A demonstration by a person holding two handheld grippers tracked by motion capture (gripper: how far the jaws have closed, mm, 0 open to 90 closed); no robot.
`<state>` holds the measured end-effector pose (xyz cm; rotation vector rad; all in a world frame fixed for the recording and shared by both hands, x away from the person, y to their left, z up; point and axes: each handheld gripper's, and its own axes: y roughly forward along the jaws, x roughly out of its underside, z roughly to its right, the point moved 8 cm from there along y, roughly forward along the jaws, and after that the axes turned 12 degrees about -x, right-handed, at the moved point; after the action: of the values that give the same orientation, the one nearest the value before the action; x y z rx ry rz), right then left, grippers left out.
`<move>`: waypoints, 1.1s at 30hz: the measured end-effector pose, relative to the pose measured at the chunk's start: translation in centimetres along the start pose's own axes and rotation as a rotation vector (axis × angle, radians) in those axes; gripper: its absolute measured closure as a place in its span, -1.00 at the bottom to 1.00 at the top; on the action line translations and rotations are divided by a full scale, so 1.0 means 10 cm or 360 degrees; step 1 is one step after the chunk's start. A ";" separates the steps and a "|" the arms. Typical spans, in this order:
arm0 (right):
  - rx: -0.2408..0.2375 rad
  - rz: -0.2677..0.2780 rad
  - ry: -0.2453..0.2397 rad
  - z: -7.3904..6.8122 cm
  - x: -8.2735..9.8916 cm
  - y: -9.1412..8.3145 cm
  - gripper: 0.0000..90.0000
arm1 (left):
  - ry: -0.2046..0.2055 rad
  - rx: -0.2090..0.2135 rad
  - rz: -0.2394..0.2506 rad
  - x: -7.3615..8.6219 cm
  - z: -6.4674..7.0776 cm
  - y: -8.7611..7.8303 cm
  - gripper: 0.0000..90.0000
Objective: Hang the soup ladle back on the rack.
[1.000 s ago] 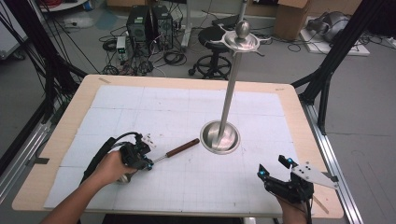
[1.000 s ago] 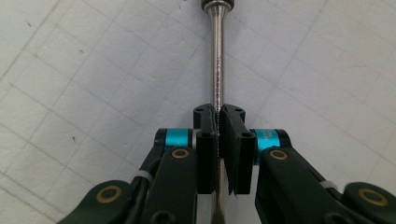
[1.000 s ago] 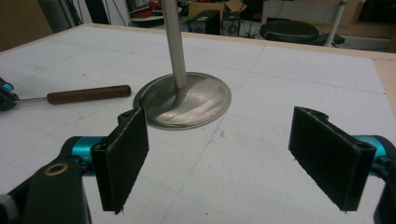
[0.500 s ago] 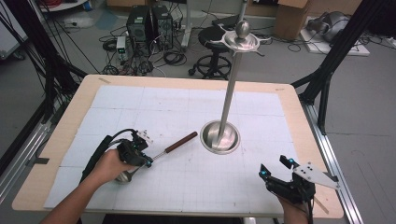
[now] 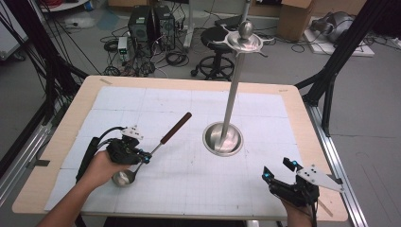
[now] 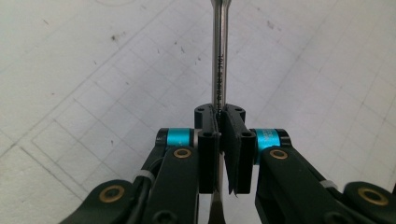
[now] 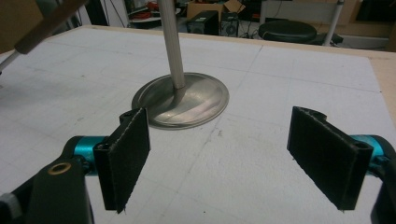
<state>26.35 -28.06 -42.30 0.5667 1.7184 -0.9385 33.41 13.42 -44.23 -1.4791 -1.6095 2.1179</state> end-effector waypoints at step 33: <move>-0.0243 0.0084 -0.0056 -0.41 -0.23 0.25 -0.55 | -0.0220 -0.0094 0.0749 -0.06 0.15 -0.58 0.87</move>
<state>26.68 -23.13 -40.36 0.4897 1.7185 -0.7679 30.02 14.58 -39.37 -1.9277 -1.4884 2.4756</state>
